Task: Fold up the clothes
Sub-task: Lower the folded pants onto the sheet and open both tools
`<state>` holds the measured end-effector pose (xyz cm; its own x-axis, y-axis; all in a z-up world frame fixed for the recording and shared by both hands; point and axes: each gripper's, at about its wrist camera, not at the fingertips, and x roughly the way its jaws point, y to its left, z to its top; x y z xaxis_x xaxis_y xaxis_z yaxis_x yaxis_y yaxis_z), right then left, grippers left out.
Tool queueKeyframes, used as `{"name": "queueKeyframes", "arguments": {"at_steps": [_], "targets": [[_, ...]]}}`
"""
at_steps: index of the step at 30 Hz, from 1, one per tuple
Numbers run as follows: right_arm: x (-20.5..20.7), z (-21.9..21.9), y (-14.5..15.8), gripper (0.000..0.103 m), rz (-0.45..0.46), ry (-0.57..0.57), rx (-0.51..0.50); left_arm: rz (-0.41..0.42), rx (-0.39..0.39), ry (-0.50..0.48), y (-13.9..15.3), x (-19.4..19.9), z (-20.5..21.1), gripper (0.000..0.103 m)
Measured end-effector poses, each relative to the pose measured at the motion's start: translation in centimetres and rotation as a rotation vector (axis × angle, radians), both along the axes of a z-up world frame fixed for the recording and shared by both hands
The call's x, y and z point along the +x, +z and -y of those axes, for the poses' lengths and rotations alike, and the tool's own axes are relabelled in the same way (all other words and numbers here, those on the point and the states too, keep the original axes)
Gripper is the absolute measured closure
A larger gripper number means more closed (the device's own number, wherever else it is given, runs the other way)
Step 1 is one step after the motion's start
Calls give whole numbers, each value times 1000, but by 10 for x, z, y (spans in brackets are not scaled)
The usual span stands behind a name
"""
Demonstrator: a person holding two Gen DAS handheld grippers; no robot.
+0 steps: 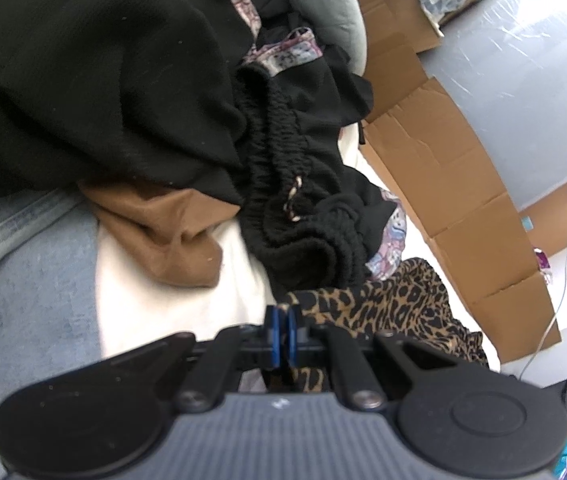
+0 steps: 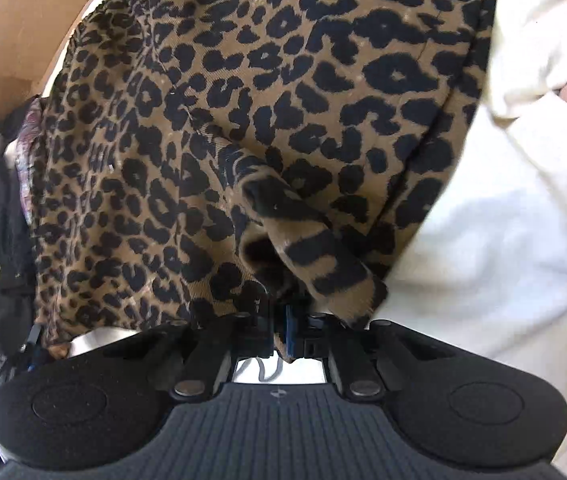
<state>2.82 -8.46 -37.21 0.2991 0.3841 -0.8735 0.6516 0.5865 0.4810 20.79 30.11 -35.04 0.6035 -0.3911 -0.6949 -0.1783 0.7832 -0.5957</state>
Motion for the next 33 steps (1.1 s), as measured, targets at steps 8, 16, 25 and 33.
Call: {"name": "queueKeyframes", "arguments": {"at_steps": [8,16,25,33], "targets": [[-11,12,31,101,-15,76,-43,11,33,-15,18,1,9,98],[9,-8,0,100,-69,125,-62,-46,122,22,-18,8,2,98],[-2,-12,29,68,-42,199,-79,-66,186,-8,-13,5,3,95],[7,-7,61,68,25,254,-137,-30,194,3,16,-7,0,94]]}}
